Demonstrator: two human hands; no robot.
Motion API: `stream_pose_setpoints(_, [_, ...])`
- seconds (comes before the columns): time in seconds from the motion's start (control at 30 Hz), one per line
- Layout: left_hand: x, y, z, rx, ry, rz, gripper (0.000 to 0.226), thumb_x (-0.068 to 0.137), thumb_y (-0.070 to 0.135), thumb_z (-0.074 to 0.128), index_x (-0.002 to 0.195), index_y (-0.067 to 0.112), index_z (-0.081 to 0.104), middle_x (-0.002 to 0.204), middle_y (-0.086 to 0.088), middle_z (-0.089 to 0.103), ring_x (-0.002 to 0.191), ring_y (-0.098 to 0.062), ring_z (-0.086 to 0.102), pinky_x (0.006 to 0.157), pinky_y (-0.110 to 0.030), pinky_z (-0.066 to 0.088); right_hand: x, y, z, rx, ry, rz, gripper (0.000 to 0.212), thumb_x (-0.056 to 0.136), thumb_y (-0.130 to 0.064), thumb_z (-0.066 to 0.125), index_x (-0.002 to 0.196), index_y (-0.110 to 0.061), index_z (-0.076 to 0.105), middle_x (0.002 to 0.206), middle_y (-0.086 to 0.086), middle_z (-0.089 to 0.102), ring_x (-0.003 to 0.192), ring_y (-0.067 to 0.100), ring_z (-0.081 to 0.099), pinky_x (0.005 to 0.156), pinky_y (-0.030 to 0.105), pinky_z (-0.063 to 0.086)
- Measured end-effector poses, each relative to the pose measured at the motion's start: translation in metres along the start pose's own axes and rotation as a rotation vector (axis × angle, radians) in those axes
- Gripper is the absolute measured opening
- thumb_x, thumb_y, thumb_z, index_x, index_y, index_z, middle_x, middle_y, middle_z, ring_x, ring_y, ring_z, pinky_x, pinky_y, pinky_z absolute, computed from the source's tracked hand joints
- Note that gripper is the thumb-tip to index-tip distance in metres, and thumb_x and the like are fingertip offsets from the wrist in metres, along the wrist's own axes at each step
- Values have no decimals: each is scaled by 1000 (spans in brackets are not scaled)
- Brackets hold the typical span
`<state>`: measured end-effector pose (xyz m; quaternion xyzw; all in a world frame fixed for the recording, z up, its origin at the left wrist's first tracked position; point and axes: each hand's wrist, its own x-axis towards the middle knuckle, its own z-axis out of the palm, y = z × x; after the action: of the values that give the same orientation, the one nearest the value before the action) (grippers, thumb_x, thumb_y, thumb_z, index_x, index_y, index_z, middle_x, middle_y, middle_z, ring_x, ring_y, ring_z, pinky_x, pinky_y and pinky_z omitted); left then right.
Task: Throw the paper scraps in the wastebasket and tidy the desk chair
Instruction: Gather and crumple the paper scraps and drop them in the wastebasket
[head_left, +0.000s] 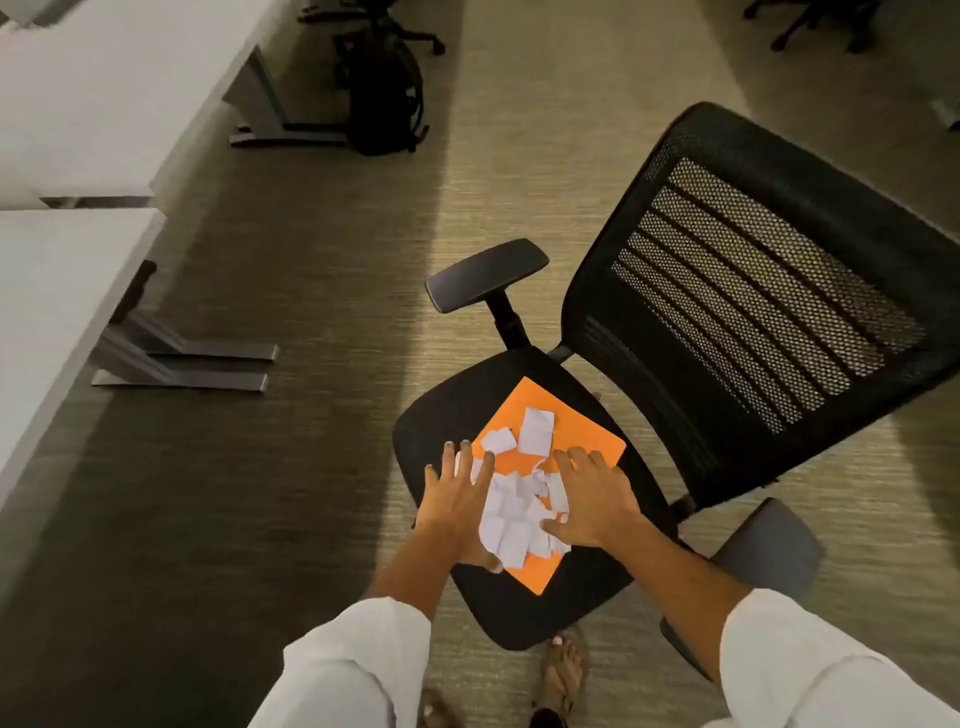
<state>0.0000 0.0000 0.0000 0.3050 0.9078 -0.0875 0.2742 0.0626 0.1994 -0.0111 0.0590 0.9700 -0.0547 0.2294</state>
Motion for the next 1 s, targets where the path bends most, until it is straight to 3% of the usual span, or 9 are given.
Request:
stream_pose_setpoints(0.17, [20, 2, 34, 44, 49, 10, 149, 50, 90, 66, 152, 30, -24, 161, -14, -32, 144, -47, -32, 117, -70, -6, 14, 1, 21, -20, -7, 32, 104, 70, -78, 62, 149, -24, 22, 151, 5, 36, 134, 29, 43, 100, 46, 47])
stream_pose_setpoints(0.27, [32, 2, 49, 48, 56, 6, 151, 48, 92, 64, 151, 31, -27, 158, -15, -38, 141, -49, -36, 116, -71, -7, 19, 0, 34, -21, -29, 28, 104, 69, -77, 65, 148, -24, 21, 150, 5, 35, 133, 29, 43, 100, 46, 48])
stream_pose_setpoints(0.43, [51, 4, 67, -1, -7, -17, 151, 52, 86, 71, 150, 29, -30, 160, -14, -34, 145, -49, -29, 117, -71, 0, 33, 2, 58, 33, -38, 64, 107, 65, -77, 69, 147, -29, 19, 150, 3, 35, 130, 27, 45, 96, 43, 50])
stream_pose_setpoints(0.7, [85, -8, 112, 30, -30, -35, 152, 53, 68, 86, 153, 28, -22, 162, -20, -24, 150, -51, 1, 115, -64, 29, 52, 2, 110, 138, -105, 132, 122, 57, -73, 78, 149, -30, 11, 154, 2, 22, 137, 31, 34, 95, 48, 52])
stream_pose_setpoints(0.9, [108, -2, 144, 29, 23, 19, 136, 67, 58, 84, 152, 34, -19, 163, -19, -22, 151, -48, -3, 115, -63, 27, 71, 0, 149, 259, -99, 133, 130, 57, -68, 82, 154, -28, 5, 161, 3, 12, 149, 34, 11, 107, 50, 46])
stream_pose_setpoints(1.0, [123, 3, 153, -31, 54, 67, 120, 79, 48, 78, 155, 38, -15, 165, -17, -20, 152, -46, -1, 115, -62, 29, 81, 1, 166, 243, -100, 148, 125, 63, -66, 80, 155, -28, 5, 161, 4, 13, 149, 34, 13, 106, 50, 46])
